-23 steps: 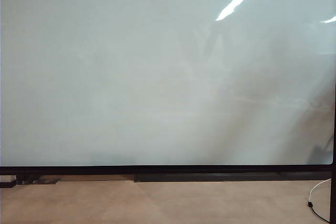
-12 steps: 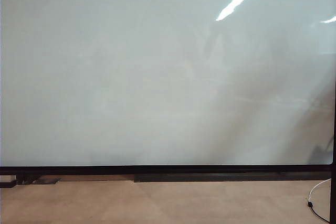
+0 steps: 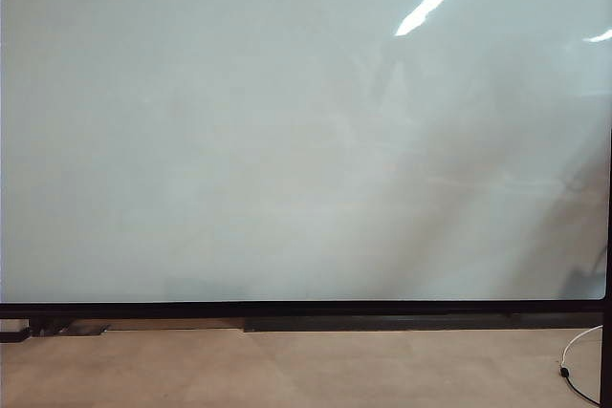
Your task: Pick up the pen on the shelf to the right of the whiteboard and draw a triangle.
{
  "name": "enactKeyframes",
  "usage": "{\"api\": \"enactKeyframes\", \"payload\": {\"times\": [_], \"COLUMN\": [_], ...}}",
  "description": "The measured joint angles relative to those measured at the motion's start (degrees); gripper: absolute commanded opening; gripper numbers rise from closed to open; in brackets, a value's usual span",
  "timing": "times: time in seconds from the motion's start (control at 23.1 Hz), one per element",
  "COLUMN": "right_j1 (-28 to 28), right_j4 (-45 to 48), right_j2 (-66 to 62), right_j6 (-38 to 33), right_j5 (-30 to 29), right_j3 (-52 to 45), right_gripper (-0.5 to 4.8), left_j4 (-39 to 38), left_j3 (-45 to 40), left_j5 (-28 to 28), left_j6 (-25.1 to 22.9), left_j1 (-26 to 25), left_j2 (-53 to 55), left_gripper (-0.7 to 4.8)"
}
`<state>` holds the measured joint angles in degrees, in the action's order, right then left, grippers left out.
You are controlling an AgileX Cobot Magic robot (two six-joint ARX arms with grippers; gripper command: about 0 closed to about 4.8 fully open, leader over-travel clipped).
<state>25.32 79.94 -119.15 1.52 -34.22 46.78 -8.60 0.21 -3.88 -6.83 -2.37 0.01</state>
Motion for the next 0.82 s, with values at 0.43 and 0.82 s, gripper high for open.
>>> {"api": "enactKeyframes", "payload": {"times": [0.43, 0.82], "right_j1": [8.74, 12.37], "right_j4": [-0.55, -6.43], "right_j2": [4.94, 37.29], "right_j6": [-1.79, -11.17], "right_j5": [3.43, 13.57], "right_j3": [1.46, -19.71], "right_gripper": [-0.06, -0.06], "left_j4": [0.00, 0.02], "left_j3": [0.00, 0.00], "left_j5": [0.00, 0.02], "left_j6": [0.00, 0.00], "left_j1": [0.00, 0.02], "left_j2": [0.00, 0.00], "left_gripper": [-0.05, -0.05]}}
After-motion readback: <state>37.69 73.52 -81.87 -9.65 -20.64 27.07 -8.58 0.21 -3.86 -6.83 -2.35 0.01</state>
